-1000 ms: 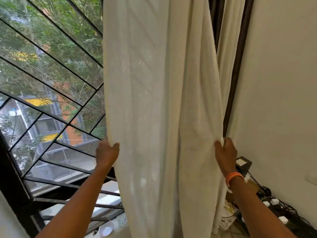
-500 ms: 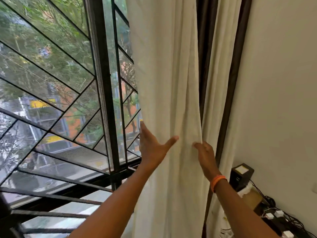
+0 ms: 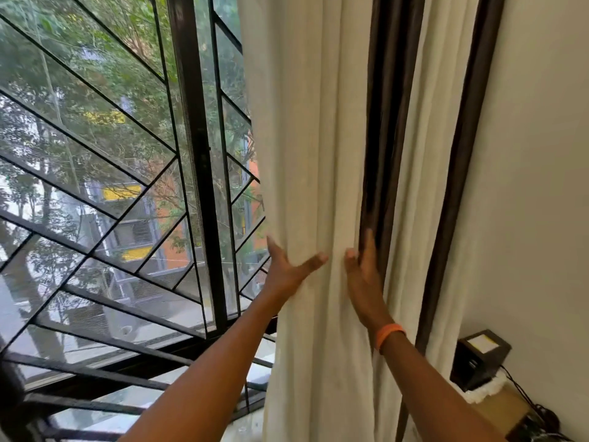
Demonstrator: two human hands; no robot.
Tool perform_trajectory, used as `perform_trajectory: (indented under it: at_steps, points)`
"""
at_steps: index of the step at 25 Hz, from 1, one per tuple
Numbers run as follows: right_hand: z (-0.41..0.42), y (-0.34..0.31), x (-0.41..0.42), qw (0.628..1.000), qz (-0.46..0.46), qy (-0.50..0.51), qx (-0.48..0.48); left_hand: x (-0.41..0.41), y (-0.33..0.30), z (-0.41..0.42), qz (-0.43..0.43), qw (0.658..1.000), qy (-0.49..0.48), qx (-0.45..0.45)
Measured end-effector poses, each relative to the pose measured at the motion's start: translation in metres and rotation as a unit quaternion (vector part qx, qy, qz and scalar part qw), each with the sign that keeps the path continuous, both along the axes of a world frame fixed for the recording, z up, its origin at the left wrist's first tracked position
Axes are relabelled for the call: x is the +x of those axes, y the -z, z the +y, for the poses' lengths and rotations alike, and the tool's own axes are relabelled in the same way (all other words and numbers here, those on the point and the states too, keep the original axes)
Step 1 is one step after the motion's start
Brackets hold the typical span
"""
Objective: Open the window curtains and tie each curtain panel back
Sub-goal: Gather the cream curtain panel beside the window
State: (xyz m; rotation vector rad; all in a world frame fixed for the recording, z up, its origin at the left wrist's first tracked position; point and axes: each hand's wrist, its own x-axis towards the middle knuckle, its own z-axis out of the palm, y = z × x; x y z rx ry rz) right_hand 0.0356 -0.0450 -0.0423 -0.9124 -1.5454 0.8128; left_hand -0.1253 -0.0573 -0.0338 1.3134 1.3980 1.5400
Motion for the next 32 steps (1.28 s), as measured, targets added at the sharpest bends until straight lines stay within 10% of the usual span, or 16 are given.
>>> perform_trajectory:
  at_steps: [18, 25, 32]
  points:
    - [-0.036, -0.003, -0.069, 0.978, 0.152, -0.068, -0.129, -0.03, 0.009, -0.017, -0.223, 0.96, 0.169, -0.008]
    - [-0.01, 0.024, -0.033, 0.986, -0.061, 0.138, 0.072, -0.05, 0.009, -0.021, -0.024, 0.996, 0.081, 0.008]
    - [0.016, 0.038, -0.036, 0.982, -0.129, 0.135, 0.005, -0.057, 0.019, -0.012, -0.11, 0.99, 0.071, -0.048]
